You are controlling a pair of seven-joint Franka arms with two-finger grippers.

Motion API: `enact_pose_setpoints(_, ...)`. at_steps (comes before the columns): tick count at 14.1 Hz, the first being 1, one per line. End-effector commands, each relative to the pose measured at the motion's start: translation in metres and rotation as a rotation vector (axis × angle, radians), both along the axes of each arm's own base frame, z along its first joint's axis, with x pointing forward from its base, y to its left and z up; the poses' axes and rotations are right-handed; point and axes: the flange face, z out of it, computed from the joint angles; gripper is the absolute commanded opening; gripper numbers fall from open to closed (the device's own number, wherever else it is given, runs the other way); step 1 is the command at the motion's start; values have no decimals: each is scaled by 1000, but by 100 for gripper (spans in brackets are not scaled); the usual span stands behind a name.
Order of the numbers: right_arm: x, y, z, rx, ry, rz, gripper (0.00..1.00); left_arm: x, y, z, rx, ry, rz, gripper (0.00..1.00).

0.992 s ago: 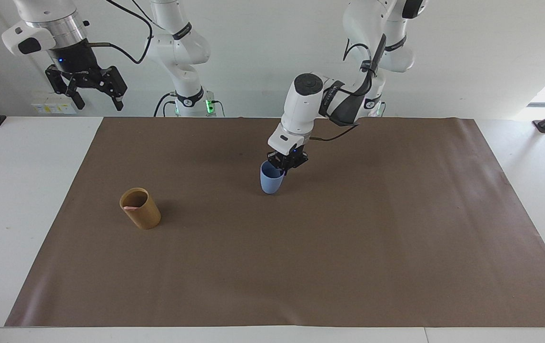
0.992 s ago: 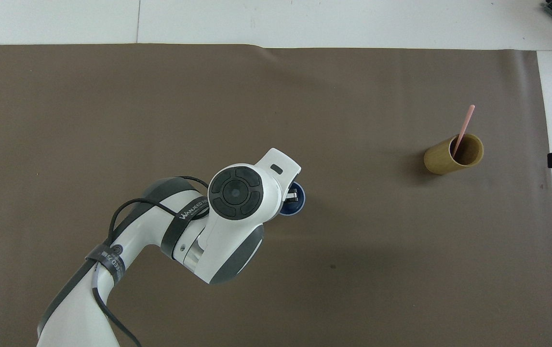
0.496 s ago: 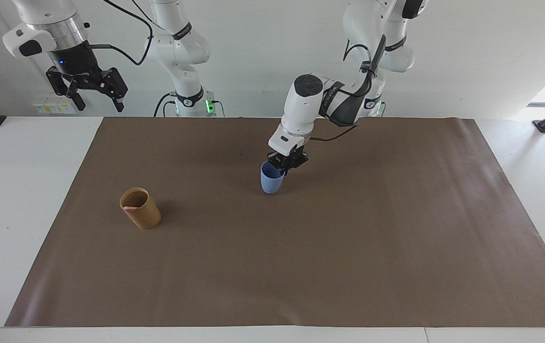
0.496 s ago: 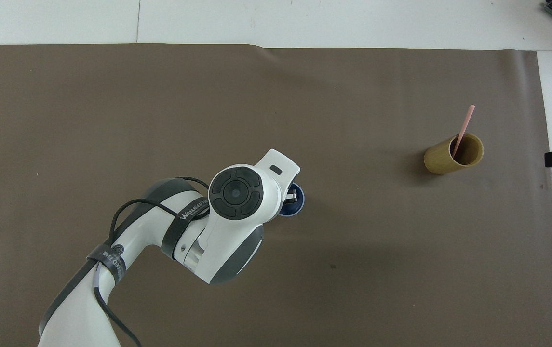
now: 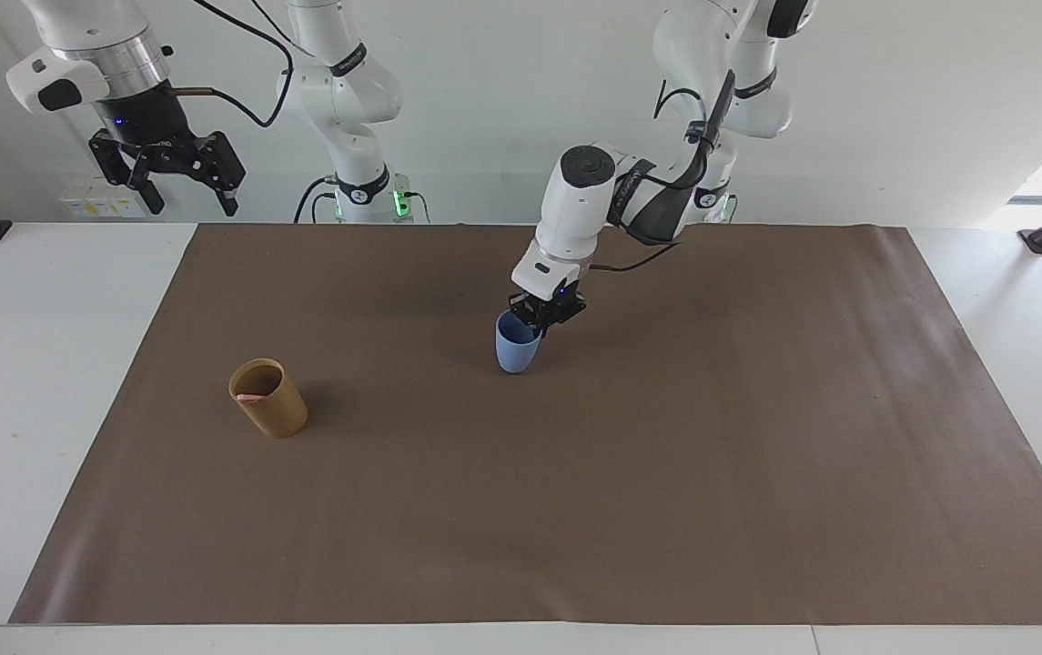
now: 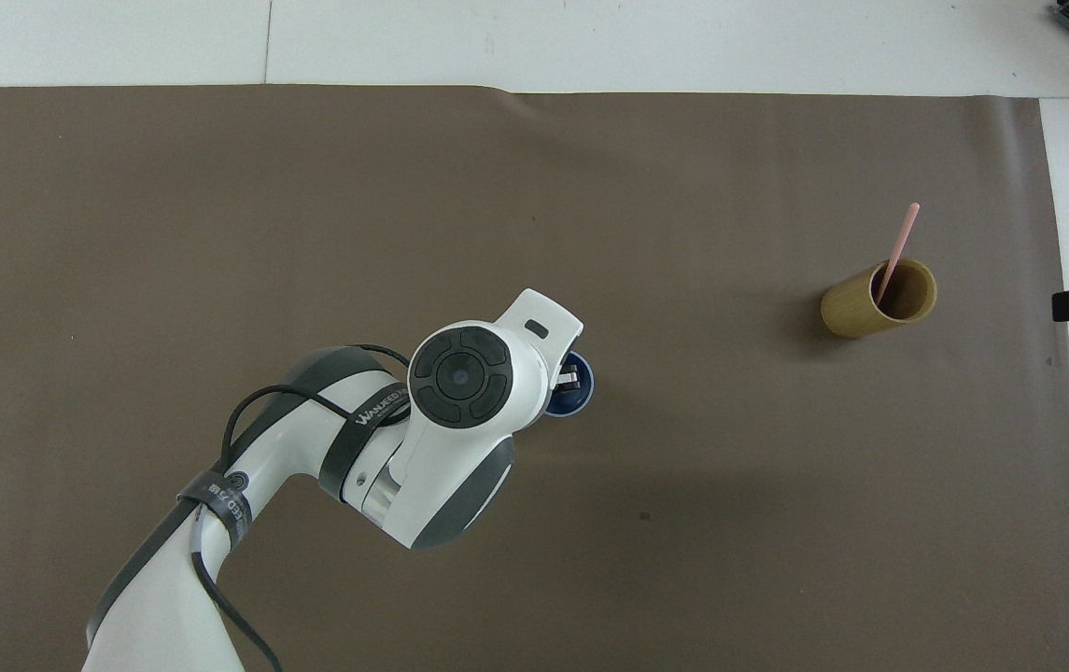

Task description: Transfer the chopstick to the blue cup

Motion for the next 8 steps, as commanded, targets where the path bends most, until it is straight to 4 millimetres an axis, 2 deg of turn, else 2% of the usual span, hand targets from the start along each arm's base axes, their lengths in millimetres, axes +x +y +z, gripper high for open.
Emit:
enact_pose_setpoints(1, 2, 1, 1, 20, -24, 2, 100, -6, -4, -5, -13, 7, 17, 69)
enact_pose_setpoints(3, 2, -1, 1, 19, -27, -2, 100, -4, -3, -4, -16, 4, 25, 93)
enact_pose_setpoints(4, 2, -1, 1, 21, -29, -1, 100, -5, -4, -3, -13, 5, 22, 100)
enact_pose_setpoints(8, 3, -2, 1, 19, -27, -5, 100, -3, -3, 2, -12, 7, 25, 100)
